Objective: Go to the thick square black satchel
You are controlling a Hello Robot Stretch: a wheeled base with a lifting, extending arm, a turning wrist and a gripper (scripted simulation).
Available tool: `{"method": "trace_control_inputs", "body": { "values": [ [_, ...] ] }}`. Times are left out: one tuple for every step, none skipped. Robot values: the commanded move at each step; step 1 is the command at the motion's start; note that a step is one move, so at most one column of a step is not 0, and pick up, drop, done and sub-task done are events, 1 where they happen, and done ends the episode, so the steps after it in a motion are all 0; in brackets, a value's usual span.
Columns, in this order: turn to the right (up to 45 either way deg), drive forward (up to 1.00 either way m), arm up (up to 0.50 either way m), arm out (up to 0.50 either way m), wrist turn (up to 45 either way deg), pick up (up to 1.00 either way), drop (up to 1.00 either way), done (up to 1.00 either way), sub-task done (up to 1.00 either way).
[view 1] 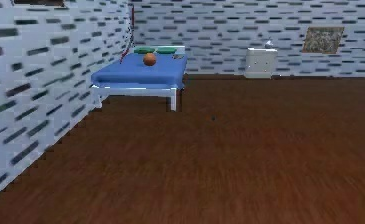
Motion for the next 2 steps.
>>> {"method": "trace_control_inputs", "body": {
  "values": [
    [9.0,0.00,0.00,0.00,0.0,0.00,0.00,0.00,0.00],
    [0.0,0.35,0.00,0.00,0.0,0.00,0.00,0.00,0.00]
  ]
}}
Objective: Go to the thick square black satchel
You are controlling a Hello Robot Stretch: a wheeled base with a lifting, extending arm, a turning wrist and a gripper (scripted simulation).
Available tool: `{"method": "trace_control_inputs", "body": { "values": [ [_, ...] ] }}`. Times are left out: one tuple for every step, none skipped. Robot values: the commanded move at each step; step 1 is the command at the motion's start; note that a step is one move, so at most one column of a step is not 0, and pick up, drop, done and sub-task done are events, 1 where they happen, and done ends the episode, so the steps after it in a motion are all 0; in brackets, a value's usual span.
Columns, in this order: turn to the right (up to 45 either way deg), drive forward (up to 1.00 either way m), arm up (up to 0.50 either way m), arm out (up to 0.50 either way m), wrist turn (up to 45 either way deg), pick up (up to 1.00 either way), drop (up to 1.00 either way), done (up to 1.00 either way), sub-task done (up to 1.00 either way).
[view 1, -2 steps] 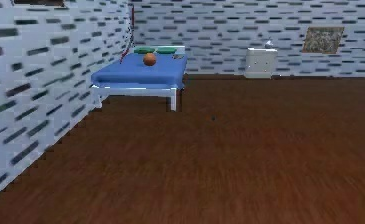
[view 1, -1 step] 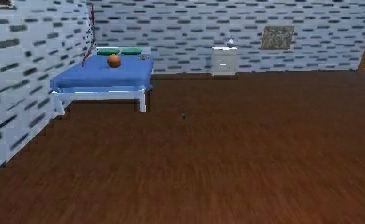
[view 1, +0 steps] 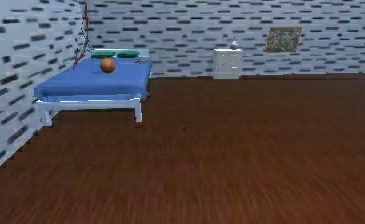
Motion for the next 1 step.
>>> {"method": "trace_control_inputs", "body": {
  "values": [
    [45.0,0.00,0.00,0.00,0.0,0.00,0.00,0.00,0.00]
  ]
}}
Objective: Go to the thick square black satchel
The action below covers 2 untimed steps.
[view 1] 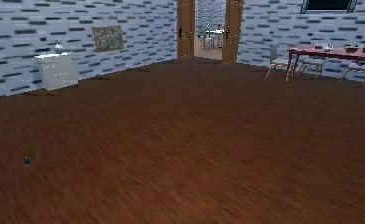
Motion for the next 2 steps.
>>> {"method": "trace_control_inputs", "body": {
  "values": [
    [3.0,0.00,0.00,0.00,0.0,0.00,0.00,0.00,0.00],
    [0.0,1.00,0.00,0.00,0.0,0.00,0.00,0.00,0.00]
  ]
}}
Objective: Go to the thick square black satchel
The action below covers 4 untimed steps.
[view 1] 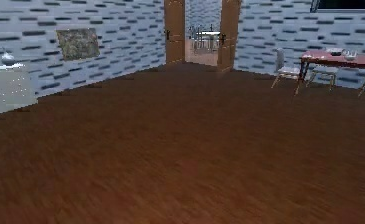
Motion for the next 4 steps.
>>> {"method": "trace_control_inputs", "body": {
  "values": [
    [0.0,1.00,0.00,0.00,0.0,0.00,0.00,0.00,0.00],
    [3.0,0.00,0.00,0.00,0.0,0.00,0.00,0.00,0.00],
    [0.0,1.00,0.00,0.00,0.0,0.00,0.00,0.00,0.00],
    [0.0,1.00,0.00,0.00,0.0,0.00,0.00,0.00,0.00]
  ]
}}
